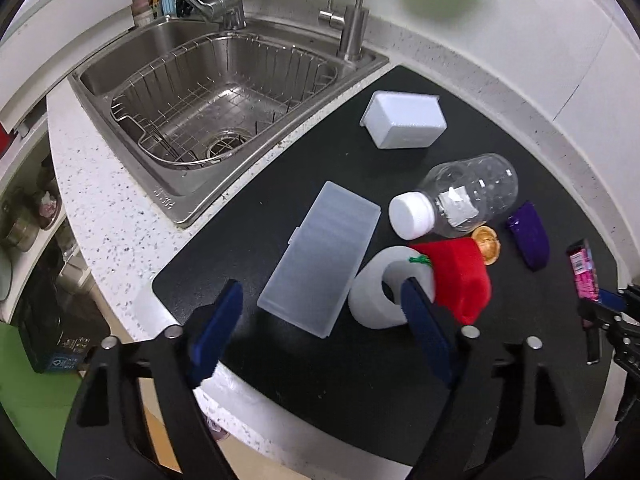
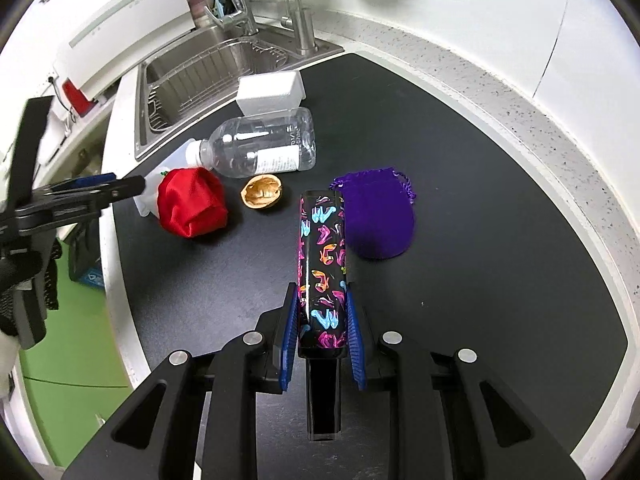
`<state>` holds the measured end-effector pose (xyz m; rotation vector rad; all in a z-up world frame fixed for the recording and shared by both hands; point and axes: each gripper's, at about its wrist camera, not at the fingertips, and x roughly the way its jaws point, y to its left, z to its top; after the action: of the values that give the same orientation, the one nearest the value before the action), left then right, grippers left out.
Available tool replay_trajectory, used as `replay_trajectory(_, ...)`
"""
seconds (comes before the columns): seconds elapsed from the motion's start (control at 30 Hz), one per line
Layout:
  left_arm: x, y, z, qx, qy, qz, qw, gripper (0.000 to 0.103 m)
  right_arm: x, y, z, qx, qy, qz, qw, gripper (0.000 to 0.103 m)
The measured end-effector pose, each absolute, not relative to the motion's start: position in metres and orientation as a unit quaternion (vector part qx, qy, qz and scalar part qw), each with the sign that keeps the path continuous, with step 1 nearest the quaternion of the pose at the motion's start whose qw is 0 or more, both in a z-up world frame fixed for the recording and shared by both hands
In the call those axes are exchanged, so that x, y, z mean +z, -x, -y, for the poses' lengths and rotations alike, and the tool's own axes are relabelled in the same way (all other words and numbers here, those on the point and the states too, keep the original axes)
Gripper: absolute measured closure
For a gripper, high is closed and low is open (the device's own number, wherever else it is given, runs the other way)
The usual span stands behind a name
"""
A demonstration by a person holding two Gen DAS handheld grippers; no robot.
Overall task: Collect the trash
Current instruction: 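Grasp the patterned snack wrapper with the right tool while the left tool grasps the white tape roll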
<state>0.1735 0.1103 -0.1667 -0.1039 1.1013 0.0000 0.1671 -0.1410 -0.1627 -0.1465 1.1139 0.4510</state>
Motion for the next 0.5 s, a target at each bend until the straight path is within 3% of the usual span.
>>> replay_trajectory(0.13,-0.171,-0.181,-0.109,-0.011,0.063,-0.527,0.847,0.034,-0.162,-0.168,0.141,0.213,0.065,-0.522,0.823,0.081)
replay_trajectory(0.27,-0.179,-0.186,-0.102,-0.025,0.062,-0.541,0.838,0.049,-0.161,-0.17,0.141,0.214,0.066,-0.521,0.823,0.081)
replay_trajectory(0.43,-0.175,-0.188,-0.093,-0.042,0.062,-0.542,0.837,0.083,-0.159,-0.17,0.141,0.218,0.065,-0.519,0.824,0.081)
replay_trajectory(0.5,-0.172,-0.188,-0.091,-0.04,0.062,-0.542,0.837,0.086,-0.157,-0.17,0.141,0.219,0.064,-0.516,0.826,0.081)
